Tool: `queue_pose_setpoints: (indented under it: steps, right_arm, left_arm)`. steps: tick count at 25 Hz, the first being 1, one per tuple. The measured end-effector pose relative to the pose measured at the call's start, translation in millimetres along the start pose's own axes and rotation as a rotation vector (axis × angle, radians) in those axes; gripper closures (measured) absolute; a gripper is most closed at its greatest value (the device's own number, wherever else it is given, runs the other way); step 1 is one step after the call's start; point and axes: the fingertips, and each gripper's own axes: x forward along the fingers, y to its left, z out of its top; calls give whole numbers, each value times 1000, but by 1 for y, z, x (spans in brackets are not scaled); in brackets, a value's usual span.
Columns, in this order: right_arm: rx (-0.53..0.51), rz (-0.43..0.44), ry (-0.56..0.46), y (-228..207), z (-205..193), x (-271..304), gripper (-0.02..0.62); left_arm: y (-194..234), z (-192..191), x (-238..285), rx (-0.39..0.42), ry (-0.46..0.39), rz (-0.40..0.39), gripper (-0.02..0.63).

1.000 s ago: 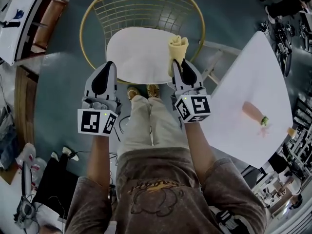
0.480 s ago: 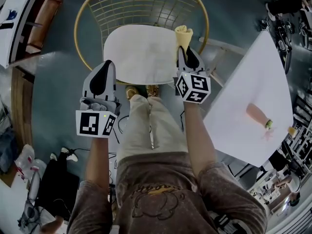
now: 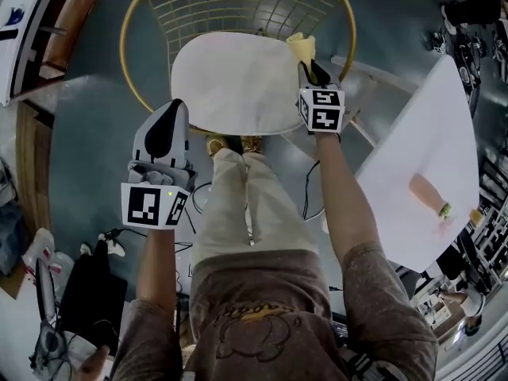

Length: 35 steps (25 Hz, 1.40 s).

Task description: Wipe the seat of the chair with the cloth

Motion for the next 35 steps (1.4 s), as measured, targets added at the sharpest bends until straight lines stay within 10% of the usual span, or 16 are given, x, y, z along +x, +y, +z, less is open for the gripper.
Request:
queue_pose_setpoints:
  steps: [20,35]
  right_arm:
    - [-121,58,153,16,-32,47,502]
    - [-103,195,148,117,-22,81,502]
  left_arm:
    - [16,-7,5,-28,9,34,598]
    - [44,-14,-7,-45,32,72,598]
